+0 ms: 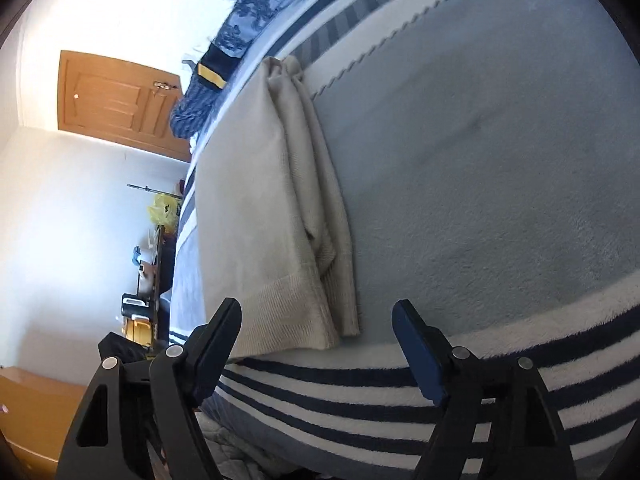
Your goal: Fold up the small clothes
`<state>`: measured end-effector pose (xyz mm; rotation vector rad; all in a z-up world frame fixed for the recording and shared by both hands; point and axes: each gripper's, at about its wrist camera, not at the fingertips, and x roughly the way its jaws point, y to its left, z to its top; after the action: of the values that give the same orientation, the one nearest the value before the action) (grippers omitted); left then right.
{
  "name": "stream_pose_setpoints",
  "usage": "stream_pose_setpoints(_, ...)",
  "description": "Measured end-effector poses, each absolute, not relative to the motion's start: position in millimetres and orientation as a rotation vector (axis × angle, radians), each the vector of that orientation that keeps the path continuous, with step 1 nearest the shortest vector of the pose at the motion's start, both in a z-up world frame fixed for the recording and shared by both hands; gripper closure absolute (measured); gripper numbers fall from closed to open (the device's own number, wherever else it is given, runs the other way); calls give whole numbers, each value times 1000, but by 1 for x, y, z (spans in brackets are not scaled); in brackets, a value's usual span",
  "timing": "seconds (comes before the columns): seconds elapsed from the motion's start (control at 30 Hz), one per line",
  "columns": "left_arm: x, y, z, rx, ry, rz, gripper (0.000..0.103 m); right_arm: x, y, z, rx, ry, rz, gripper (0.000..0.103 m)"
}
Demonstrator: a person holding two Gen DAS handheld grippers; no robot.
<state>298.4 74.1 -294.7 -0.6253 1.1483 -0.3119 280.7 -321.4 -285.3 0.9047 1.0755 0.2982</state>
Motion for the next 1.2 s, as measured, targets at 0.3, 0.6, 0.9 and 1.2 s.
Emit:
stream_pose_setpoints(0.3, 311, 54, -307, -620, 1191, -312, 82, 308, -293, -313, 882, 1147, 358, 94)
stream_pose_setpoints(0.6, 250, 102, -249, -707, 1138, -366, 87, 258, -281, -257, 860, 1090, 405, 97)
stream_pose_setpoints(0.9, 192, 101, -281, -624, 1191, -335, 87, 187, -256, -291, 823, 1209, 334, 96)
stream_pose_setpoints(1.2, 186, 95, -291, -517, 1212, -278, 87, 180, -243, -288, 678, 1206, 288, 96)
